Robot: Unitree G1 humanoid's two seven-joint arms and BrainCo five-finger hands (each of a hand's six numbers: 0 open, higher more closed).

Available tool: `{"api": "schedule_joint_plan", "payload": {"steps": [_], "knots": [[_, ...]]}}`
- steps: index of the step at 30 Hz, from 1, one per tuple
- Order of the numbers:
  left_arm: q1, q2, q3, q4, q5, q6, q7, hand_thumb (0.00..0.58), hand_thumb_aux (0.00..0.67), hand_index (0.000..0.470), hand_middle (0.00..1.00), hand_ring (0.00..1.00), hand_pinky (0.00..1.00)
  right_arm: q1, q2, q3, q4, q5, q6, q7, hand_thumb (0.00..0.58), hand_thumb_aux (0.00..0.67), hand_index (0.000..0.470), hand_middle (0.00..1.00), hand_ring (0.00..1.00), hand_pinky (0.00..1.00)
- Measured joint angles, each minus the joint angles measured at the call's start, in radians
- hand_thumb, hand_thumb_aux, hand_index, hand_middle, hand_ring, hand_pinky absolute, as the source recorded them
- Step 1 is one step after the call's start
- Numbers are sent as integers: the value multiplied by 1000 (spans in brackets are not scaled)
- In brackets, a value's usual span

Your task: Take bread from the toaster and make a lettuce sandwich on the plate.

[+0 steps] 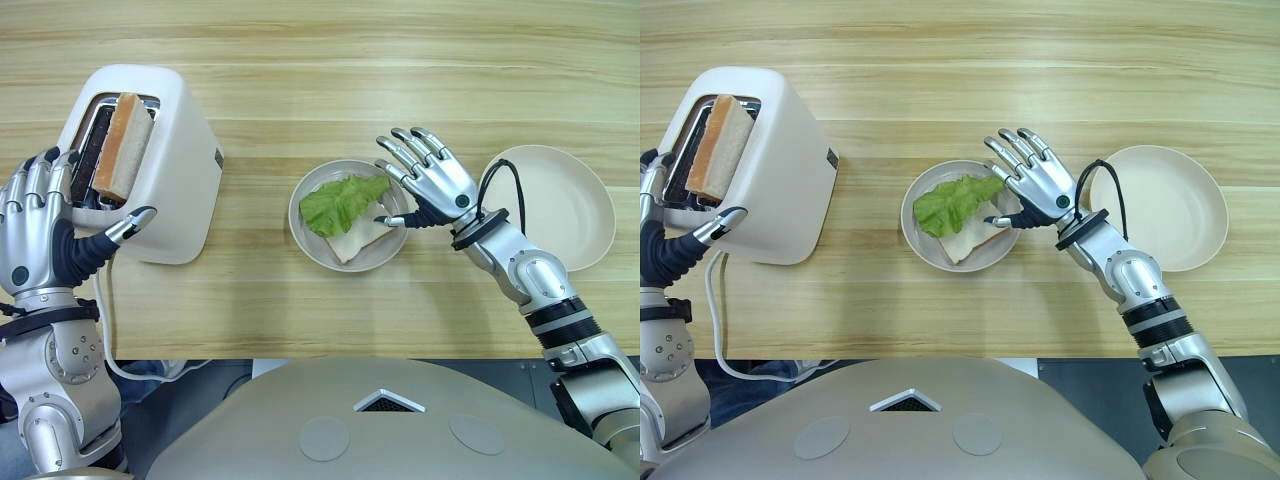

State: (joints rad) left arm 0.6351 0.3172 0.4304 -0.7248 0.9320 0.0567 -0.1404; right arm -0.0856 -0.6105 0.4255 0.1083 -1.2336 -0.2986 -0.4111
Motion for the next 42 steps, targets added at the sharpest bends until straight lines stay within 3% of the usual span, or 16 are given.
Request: {"api": "schedule_joint_plan", "payload": {"steps": [1,3,4,9,12,15,16,17,18,19,42], "knots": [[0,-2,-6,2,1,-1,4,0,0,0,0,0,0,-9,3,11,13,-6,5,-7,352,250,175,0,0,0],[-1,-6,-17,5,2,-4,11,0,0,0,0,0,0,-25,12,28,28,-7,11,-18,445,347,243,0,0,0],[-3,-10,-25,9,2,-6,18,0,0,0,0,0,0,-37,21,39,44,-8,13,-26,458,363,254,0,0,0],[-5,-26,-55,17,17,-9,29,0,0,0,0,0,0,-65,43,85,89,-23,21,-53,447,349,245,0,0,0],[-9,-28,-64,18,19,-9,38,0,0,0,0,0,0,-72,45,102,103,-24,22,-64,432,331,232,0,0,0],[-10,-30,-73,21,19,-9,45,0,0,0,0,0,0,-74,46,111,121,-21,19,-69,268,179,125,0,0,0],[-10,-30,-75,22,19,-9,49,0,0,0,0,0,0,-74,46,113,124,-20,16,-69,410,307,216,0,0,0],[-10,-30,-77,23,19,-9,51,0,0,0,0,0,0,-74,45,117,124,-14,13,-69,443,344,241,0,0,0],[-10,-30,-78,23,19,-9,54,0,0,0,0,0,0,-74,44,121,125,-11,11,-69,517,449,315,0,0,0],[-10,-30,-79,23,19,-9,55,0,0,0,0,0,0,-74,44,122,125,-5,10,-69,580,670,470,0,0,0],[-24,-25,-97,53,19,-8,90,0,0,0,0,0,0,-16,-6,75,0,74,-8,-77,580,670,470,0,0,0]]}}
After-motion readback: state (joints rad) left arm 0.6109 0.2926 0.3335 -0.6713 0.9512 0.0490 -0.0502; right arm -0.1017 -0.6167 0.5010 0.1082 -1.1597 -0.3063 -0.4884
